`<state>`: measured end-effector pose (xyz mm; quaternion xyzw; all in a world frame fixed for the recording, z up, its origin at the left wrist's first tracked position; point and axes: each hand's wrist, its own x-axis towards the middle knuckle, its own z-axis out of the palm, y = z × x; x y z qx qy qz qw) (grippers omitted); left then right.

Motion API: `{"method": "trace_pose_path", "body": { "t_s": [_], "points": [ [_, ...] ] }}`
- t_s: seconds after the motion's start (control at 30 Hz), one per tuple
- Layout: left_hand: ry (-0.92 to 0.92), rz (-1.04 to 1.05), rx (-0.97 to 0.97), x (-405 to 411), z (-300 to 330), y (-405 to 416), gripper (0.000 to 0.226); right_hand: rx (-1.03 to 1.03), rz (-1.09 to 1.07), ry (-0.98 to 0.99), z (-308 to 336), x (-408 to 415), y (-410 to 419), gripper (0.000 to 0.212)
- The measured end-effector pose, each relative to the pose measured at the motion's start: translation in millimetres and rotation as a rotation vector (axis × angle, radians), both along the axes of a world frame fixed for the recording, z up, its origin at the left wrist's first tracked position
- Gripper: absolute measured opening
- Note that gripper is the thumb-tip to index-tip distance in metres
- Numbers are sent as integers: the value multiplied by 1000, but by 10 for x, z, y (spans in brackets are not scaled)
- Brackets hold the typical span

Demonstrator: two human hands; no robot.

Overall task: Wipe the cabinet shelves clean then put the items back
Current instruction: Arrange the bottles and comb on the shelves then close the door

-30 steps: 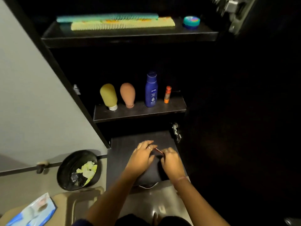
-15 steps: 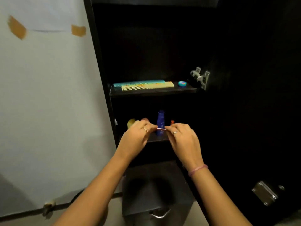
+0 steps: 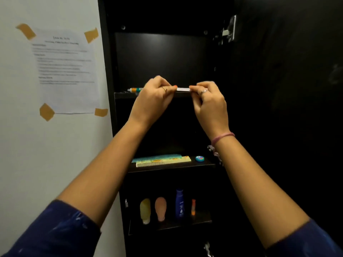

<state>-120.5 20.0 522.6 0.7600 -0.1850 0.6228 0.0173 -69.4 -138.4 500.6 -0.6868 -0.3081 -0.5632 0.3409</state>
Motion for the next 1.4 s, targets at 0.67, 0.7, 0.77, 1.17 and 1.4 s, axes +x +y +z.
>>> {"method": "trace_pose_path", "body": {
  "t_s": [0.67, 0.7, 0.77, 1.17, 1.4],
  "points": [
    [449, 230, -296, 628, 306, 134, 35, -171, -92, 499, 390, 815, 518, 41],
    [382, 210, -282, 587, 250, 141, 34, -145, -54, 480, 373, 802, 509, 40],
    [268, 188, -240, 483, 126, 158, 32, -42, 39, 447, 324, 736, 469, 36],
    [282, 150, -244, -484, -1031, 170, 27, 329, 71, 419, -776, -368, -93, 37],
    [463, 120, -376, -1324, -1863, 196, 27, 380, -181, 338, -1741, -1378, -509, 51]
  ]
}}
